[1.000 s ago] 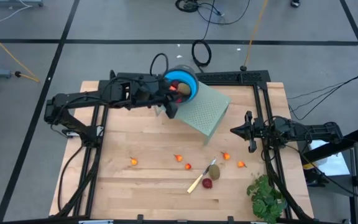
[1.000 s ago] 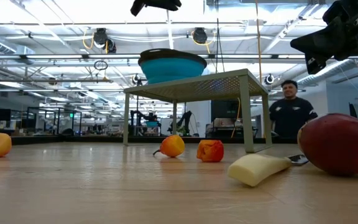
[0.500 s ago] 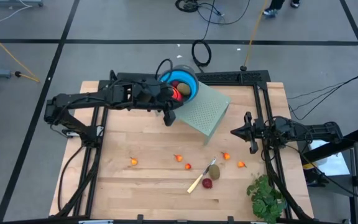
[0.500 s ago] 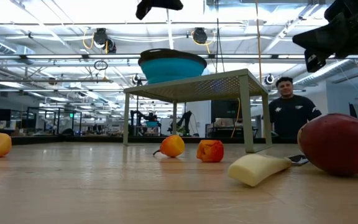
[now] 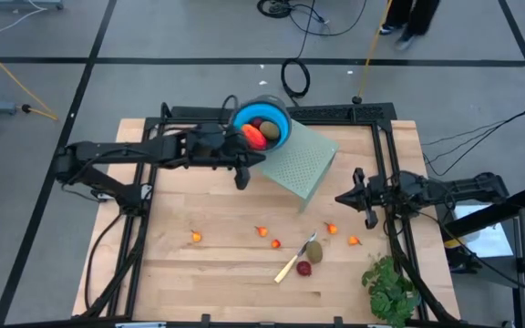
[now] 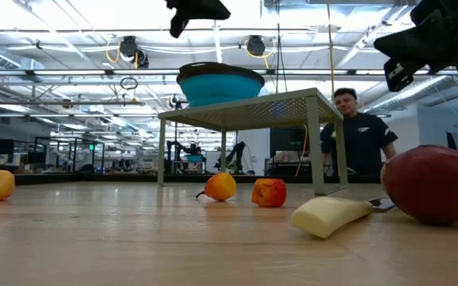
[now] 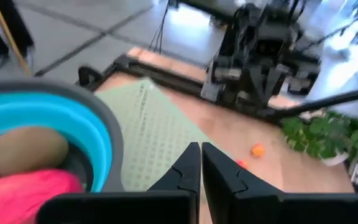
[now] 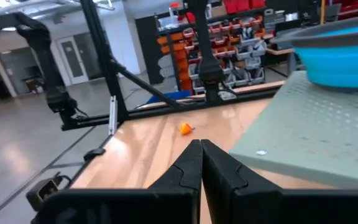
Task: Pick & Place Fruit
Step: Put the kiwi into the blue strainer bowl on the shelf
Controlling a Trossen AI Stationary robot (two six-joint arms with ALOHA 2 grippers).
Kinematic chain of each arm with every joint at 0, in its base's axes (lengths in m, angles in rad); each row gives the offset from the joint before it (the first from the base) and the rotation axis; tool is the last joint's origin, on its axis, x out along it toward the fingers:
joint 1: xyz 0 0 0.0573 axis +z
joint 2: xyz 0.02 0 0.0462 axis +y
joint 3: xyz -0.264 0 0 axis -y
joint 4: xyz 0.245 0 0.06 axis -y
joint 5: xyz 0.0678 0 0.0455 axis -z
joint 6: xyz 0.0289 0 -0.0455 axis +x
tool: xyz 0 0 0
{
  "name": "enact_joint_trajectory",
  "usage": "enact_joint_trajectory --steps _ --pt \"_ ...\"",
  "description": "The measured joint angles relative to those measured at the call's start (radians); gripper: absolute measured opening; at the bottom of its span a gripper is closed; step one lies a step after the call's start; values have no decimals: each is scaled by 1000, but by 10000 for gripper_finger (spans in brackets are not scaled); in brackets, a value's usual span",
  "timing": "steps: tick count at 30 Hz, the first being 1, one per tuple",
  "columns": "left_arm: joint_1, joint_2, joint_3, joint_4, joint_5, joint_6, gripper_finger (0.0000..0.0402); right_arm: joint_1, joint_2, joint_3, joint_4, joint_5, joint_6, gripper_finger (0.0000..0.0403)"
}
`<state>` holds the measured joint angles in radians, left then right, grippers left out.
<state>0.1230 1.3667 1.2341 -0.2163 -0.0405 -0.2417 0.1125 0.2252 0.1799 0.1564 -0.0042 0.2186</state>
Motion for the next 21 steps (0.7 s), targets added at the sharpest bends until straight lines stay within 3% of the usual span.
enact_joint_trajectory --steps 12,21 --pt "-1 -316 -389 243 16 -30 16 74 135 67 26 31 9 0" --pt "-1 -517 -582 282 10 -34 7 125 311 208 -11 37 32 0"
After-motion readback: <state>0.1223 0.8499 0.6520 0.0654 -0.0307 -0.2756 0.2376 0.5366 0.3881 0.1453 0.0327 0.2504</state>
